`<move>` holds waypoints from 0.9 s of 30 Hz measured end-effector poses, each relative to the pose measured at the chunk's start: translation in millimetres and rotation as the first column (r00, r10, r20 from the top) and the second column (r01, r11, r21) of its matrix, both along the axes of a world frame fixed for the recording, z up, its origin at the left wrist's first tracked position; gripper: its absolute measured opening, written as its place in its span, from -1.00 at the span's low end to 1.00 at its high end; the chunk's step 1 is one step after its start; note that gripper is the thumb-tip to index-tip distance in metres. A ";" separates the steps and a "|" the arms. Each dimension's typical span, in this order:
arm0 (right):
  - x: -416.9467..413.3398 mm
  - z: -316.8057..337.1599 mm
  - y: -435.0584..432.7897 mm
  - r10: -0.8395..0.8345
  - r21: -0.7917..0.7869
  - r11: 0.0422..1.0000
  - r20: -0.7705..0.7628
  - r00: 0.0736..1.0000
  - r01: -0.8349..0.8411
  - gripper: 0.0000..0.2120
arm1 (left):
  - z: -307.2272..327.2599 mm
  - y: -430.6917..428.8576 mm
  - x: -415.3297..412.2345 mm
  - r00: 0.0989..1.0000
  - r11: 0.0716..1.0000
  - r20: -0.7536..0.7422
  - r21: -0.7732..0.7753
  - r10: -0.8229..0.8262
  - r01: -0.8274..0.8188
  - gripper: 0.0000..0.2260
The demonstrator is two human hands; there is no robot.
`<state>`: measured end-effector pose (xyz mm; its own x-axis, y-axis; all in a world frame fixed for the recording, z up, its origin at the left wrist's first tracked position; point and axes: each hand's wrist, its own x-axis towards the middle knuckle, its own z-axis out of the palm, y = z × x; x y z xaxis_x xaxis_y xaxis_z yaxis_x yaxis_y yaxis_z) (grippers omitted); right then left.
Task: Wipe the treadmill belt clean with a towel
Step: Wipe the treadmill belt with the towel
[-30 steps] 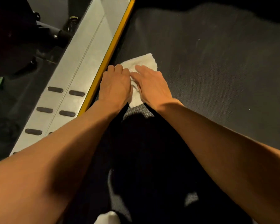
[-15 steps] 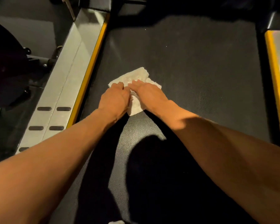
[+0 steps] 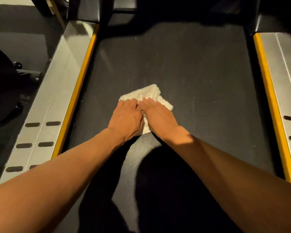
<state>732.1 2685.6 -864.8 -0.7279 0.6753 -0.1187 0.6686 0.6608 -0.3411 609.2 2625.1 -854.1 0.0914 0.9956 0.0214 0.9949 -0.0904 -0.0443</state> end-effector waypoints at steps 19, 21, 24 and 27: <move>65.6 -5.0 23.8 -0.196 0.045 0.979 -0.054 0.979 0.198 -0.39 | 10.8 34.3 55.6 0.998 0.994 0.052 -0.105 -0.031 0.036 -0.68; 64.2 -2.3 25.2 -0.226 0.033 0.973 -0.061 0.972 0.228 -0.45 | 14.7 40.7 65.3 0.999 0.993 0.014 -0.116 -0.035 0.037 -0.67; 78.6 -4.0 9.8 -0.232 0.004 0.973 -0.034 0.972 0.232 -0.44 | 8.7 28.0 77.9 0.975 0.987 -0.162 -0.078 -0.151 0.140 -0.56; 97.6 -7.5 10.9 -0.214 0.028 0.976 -0.016 0.977 0.215 -0.32 | -2.5 25.1 79.2 0.984 0.977 -0.106 -0.171 -0.147 0.127 -0.47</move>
